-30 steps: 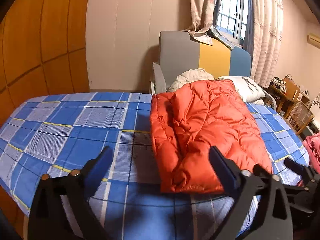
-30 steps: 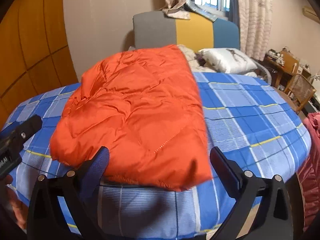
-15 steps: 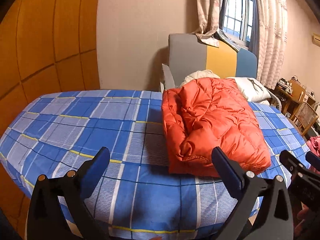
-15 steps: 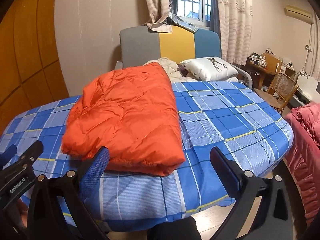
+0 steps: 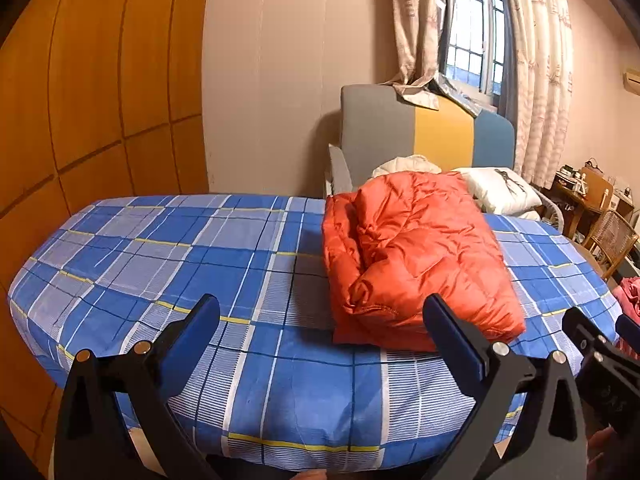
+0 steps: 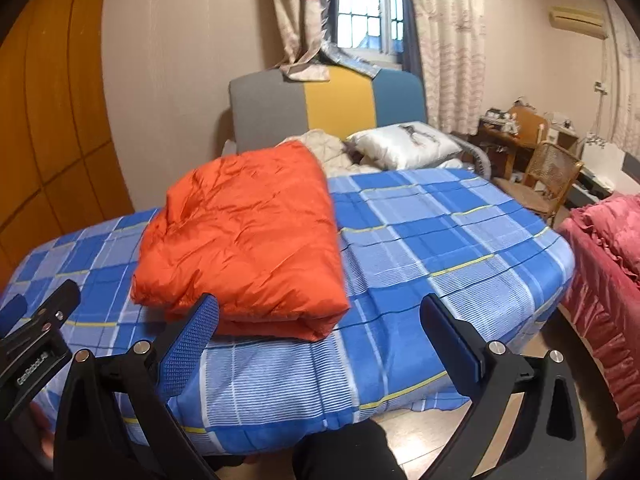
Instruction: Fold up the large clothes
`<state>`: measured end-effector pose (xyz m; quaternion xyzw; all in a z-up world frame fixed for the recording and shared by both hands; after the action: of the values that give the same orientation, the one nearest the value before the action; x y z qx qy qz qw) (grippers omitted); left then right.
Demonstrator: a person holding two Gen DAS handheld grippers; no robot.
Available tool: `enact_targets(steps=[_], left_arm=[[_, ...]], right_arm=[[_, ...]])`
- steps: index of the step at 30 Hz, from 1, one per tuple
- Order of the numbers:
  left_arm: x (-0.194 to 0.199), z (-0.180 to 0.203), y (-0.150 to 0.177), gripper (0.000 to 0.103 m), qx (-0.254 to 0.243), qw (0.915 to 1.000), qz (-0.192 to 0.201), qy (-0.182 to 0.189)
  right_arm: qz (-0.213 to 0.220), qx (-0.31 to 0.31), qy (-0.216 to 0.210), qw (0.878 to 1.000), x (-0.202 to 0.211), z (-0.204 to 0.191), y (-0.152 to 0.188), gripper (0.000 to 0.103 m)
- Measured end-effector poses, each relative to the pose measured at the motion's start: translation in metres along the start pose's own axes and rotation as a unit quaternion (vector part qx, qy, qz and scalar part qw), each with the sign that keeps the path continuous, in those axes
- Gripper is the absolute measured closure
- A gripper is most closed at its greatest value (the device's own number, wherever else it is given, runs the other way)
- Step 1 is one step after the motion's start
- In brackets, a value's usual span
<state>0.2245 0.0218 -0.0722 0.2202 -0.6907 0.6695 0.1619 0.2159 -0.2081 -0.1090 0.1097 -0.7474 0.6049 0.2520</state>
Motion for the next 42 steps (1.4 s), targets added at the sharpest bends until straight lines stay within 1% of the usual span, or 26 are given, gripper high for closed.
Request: enact_targets(steps=[2,4,7,10,15,17,19,23,28,33,39,42], left_arm=[[0.006,0.001,-0.002,0.002,-0.002,1.0,0.005,-0.001],[0.013,0.004,-0.002,0.002,-0.002,0.9999,0.009,0.006],[0.022,0.006,-0.001,0.002,0.001,0.9999,0.006,0.012],[0.029,0.005,0.003,0.002,0.004,0.9999,0.004,0.014],[0.043,0.002,0.012,0.002,-0.006,1.0,0.007,-0.001],[0.046,0.002,0.014,0.002,-0.006,1.0,0.008,0.002],[0.051,0.008,0.015,0.002,-0.01,0.9999,0.013,0.004],[0.057,0.027,0.017,0.002,-0.028,0.9992,0.017,0.024],[0.061,0.051,0.021,0.002,-0.048,0.9979,0.016,0.041],[0.061,0.055,0.025,0.002,-0.046,0.9981,0.01,0.04],[0.057,0.049,0.028,0.002,-0.037,0.9988,0.0,0.032],[0.055,0.048,0.029,0.002,-0.036,0.999,-0.003,0.025]], right_arm=[[-0.001,-0.014,-0.001,1.0,0.003,0.003,-0.001,0.003],[0.003,-0.004,0.005,1.0,0.006,0.003,-0.001,0.003],[-0.002,-0.001,0.005,1.0,0.009,0.001,0.002,0.003],[0.002,0.002,0.01,1.0,0.016,0.002,0.004,0.003],[0.014,0.015,0.022,1.0,0.029,0.007,0.011,0.003],[0.013,0.01,0.019,1.0,0.032,0.01,0.014,0.003],[0.017,0.007,0.022,1.0,0.037,0.014,0.015,0.003],[0.028,0.002,0.034,0.999,0.047,0.028,0.015,0.003],[0.022,-0.012,0.047,0.999,0.047,0.048,0.019,0.003],[0.008,-0.012,0.036,0.999,0.043,0.053,0.024,0.003],[0.013,0.02,0.023,0.999,0.045,0.041,0.027,0.003],[0.01,0.026,0.014,1.0,0.045,0.035,0.028,0.003]])
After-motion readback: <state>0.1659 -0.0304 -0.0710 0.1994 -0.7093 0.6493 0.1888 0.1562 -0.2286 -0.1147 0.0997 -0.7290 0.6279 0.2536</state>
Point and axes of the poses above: each gripper's, at about its wrist camera, not at the fingertips, and x roughly against the way its jaws point, z to its right, y to its underside, the point moved 5 cm from there along -x, roughly the way its jaws point, and after that the axes turned 7 degrees about -x, right-handed, at the moved point
